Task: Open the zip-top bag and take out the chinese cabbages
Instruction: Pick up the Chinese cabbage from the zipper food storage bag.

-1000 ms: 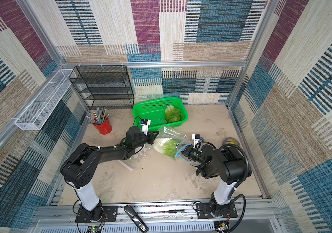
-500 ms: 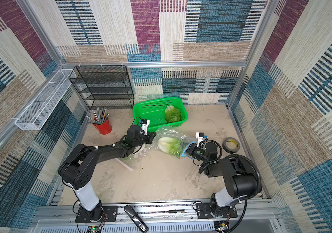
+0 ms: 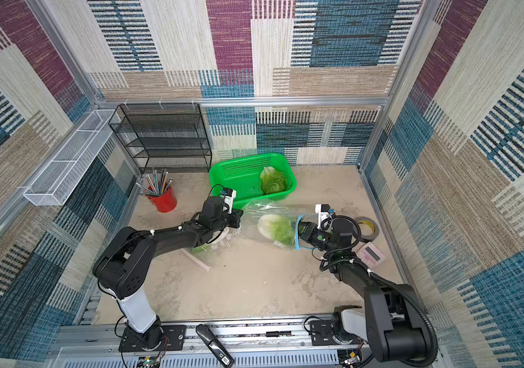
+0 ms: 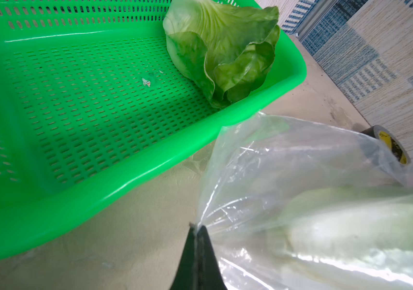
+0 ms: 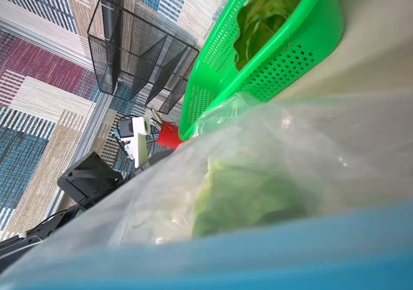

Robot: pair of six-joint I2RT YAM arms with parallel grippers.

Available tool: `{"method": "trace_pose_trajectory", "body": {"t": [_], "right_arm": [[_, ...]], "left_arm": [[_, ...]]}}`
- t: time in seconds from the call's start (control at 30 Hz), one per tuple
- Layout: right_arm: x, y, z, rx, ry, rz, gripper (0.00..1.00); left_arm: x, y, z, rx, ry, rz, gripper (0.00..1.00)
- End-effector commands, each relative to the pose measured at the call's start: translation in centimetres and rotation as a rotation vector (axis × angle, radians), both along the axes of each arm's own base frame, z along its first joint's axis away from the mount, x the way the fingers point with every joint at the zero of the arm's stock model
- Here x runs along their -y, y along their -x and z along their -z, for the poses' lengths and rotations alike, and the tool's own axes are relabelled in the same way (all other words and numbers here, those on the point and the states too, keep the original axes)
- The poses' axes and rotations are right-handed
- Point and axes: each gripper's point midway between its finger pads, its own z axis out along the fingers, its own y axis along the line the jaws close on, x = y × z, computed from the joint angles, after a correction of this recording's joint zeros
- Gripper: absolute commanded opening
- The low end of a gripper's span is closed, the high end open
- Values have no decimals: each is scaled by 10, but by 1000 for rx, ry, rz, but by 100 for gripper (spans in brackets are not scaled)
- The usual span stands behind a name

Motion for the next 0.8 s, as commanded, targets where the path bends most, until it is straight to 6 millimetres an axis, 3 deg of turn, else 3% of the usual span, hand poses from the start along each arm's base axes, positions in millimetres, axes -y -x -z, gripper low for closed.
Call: {"method": "trace_pose_trajectory", "body": {"t": [0.0, 0.5, 0.77], "right_arm": [[6, -1, -7, 17, 45, 16, 0], [35, 20, -68, 92, 162, 97, 0], [63, 28, -139, 218, 254, 195, 0]], "left_arm": [[-12, -3, 7, 20, -106, -9, 0], [-28, -11, 12, 18, -206, -79, 0], [-30, -16, 8, 2, -224, -127, 0]]}}
